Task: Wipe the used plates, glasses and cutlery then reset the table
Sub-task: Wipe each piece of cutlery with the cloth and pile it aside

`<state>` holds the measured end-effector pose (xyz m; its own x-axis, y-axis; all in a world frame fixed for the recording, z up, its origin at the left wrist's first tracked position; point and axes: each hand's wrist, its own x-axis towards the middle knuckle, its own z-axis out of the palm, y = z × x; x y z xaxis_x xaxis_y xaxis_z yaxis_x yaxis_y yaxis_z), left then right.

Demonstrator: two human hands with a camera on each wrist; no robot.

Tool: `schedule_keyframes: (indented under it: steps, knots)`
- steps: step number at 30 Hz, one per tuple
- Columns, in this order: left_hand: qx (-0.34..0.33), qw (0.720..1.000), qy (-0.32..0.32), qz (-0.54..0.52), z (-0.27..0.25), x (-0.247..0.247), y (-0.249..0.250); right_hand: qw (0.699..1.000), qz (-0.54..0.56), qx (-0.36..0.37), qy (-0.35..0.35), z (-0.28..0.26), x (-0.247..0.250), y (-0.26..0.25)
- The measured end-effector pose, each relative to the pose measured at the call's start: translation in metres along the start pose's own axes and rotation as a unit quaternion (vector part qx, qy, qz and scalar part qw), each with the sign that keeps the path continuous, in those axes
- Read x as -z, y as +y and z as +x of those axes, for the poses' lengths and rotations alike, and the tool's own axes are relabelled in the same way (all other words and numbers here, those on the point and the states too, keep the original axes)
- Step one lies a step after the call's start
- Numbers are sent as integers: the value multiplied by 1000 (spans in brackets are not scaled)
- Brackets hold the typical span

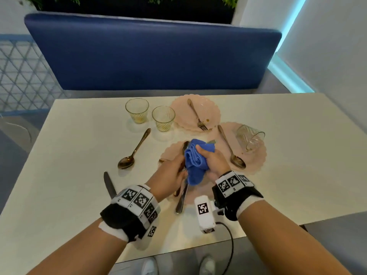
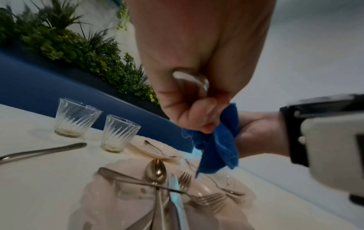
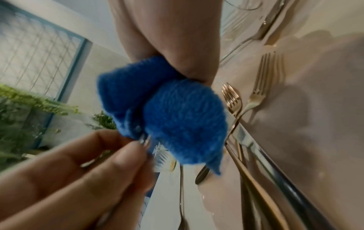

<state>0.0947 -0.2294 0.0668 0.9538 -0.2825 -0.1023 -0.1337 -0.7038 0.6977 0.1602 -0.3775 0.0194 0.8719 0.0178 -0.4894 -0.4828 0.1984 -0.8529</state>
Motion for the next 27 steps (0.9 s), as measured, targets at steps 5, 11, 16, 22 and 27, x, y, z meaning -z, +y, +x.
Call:
schedule_keyframes:
  steps: [5,11,16,22,27]
  knots:
    - [25,999,27,20,-10,10,16,998,42,42,30,15,-4,-18]
    - [74,997,33,-11,-39,33,0,985,-104,57,124,45,44,-52]
    - [121,988,84,-54,-27,20,-4,995,33,19,-88,6,18,-38]
    - [103,986,15,-129,-24,-11,2,999,-10,21,-37,2,-6,-26]
    - [178,952,-27,-248,-36,-14,-11,997,51,45,-35,3,-2,-34]
